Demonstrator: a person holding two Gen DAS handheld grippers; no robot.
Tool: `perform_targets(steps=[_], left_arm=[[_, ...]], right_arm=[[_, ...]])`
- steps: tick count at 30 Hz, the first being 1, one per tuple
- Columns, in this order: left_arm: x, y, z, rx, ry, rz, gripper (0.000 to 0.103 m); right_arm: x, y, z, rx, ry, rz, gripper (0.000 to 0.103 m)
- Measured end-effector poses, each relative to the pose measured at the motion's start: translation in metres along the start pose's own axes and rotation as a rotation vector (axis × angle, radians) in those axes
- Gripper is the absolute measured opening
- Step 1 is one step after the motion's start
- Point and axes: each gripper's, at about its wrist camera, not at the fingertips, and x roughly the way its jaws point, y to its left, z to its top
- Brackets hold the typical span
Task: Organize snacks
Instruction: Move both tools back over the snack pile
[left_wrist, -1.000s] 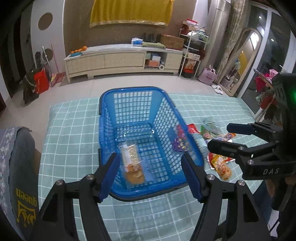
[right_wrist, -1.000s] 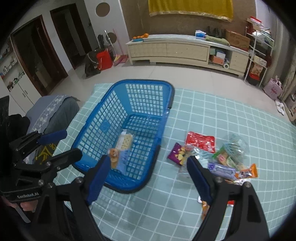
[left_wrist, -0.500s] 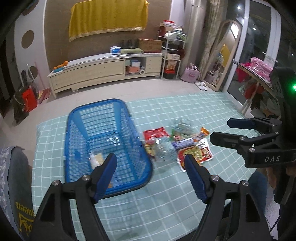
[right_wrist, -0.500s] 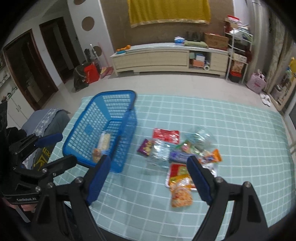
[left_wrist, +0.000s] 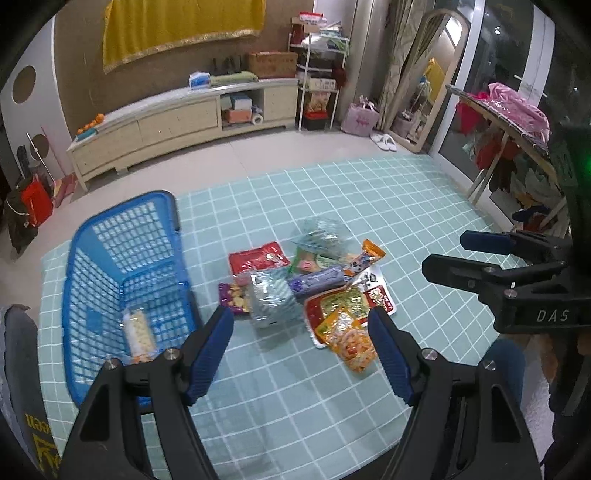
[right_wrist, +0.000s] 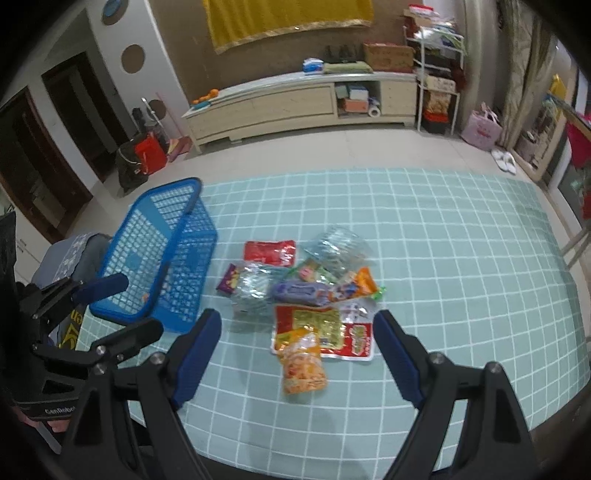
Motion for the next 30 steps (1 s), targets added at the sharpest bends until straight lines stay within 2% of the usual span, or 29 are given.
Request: perform_targets(steps=[6, 11, 15, 24, 30], left_arm=[[0.031, -0.008, 0.014, -0.015, 0.071, 0.011, 0.073], [0.061, -0.001, 0.025, -0.071, 0.137, 0.005, 0.073], [0.084, 0.003, 0.031, -0.086, 0.183, 0.032, 0.073], [0.139, 0.020, 0.035, -0.128, 0.293, 0.083, 0.073], [0.168, 0.030, 0.037, -0.142, 0.332, 0.128, 0.073]], right_arm=[[0.021, -0.030, 0.008, 0.064, 0.062, 0.004, 0.087], [0.044, -0.044, 0.015, 0.080, 0.121, 0.006, 0.087], [0.065, -0.054, 0.021, 0.087, 0.166, 0.006, 0.087], [0.105, -0.067, 0.035, 0.054, 0.245, -0.012, 0.087], [0.127, -0.074, 0.042, 0.026, 0.277, -0.035, 0.087]])
